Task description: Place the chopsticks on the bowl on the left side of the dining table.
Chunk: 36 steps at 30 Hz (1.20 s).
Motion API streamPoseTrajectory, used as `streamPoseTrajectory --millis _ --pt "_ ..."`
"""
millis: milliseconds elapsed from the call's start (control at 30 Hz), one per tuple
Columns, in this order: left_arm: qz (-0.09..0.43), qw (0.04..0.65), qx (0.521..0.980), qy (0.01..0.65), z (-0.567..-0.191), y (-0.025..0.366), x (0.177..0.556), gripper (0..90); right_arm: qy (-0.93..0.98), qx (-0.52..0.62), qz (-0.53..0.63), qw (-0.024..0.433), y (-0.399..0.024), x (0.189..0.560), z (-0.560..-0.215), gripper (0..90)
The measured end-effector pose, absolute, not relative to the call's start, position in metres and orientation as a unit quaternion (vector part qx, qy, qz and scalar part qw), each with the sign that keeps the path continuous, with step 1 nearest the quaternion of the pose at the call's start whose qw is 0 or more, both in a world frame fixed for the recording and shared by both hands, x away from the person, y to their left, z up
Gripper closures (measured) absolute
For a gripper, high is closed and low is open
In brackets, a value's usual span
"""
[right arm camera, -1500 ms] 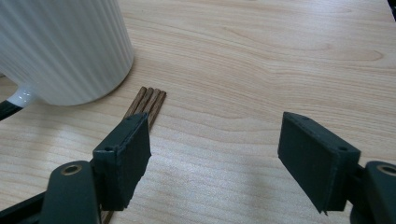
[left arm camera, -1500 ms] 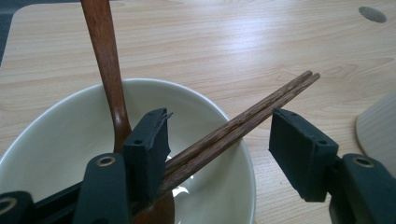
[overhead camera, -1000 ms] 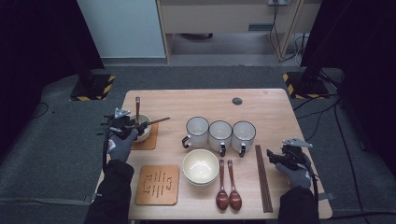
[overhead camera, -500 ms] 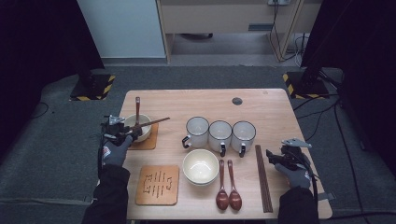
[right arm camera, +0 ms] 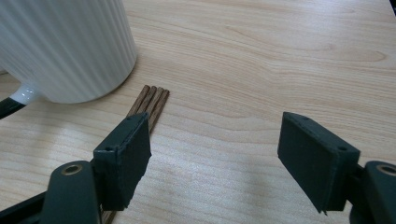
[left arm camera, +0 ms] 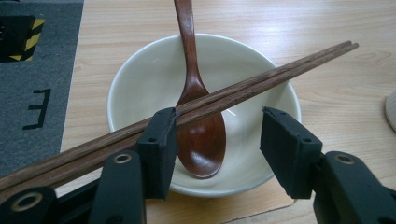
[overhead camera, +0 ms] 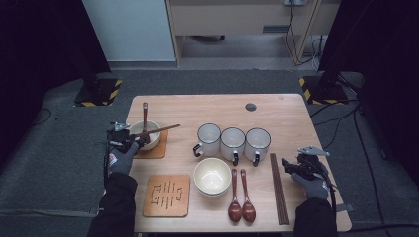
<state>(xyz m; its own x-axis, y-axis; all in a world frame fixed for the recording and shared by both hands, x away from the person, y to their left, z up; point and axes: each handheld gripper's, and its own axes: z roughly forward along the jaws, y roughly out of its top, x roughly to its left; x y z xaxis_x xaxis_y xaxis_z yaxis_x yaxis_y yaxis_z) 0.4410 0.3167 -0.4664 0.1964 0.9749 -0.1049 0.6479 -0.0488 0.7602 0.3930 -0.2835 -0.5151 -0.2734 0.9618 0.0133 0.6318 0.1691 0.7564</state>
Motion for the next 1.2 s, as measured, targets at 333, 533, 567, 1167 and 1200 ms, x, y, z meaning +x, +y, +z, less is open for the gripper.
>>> streamPoseTrajectory --millis 333,533,567,1167,1200 --pt "0.230 0.358 0.681 0.596 -0.468 0.321 0.446 44.6 0.725 0.550 0.334 0.246 -0.284 0.393 -0.515 25.4" --pt "0.231 0.355 0.680 0.599 -0.472 0.324 0.449 44.4 0.724 0.551 0.335 0.245 -0.284 0.393 -0.515 25.4" --pt "0.231 0.356 0.680 0.599 -0.472 0.325 0.449 44.4 0.724 0.551 0.335 0.245 -0.284 0.393 -0.515 25.4" --pt "0.237 0.363 0.679 0.592 -0.471 0.326 0.449 42.6 0.723 0.550 0.337 0.246 -0.284 0.393 -0.515 25.4" --pt "0.240 0.365 0.679 0.590 -0.469 0.325 0.449 42.5 0.723 0.550 0.338 0.245 -0.284 0.393 -0.515 25.4"
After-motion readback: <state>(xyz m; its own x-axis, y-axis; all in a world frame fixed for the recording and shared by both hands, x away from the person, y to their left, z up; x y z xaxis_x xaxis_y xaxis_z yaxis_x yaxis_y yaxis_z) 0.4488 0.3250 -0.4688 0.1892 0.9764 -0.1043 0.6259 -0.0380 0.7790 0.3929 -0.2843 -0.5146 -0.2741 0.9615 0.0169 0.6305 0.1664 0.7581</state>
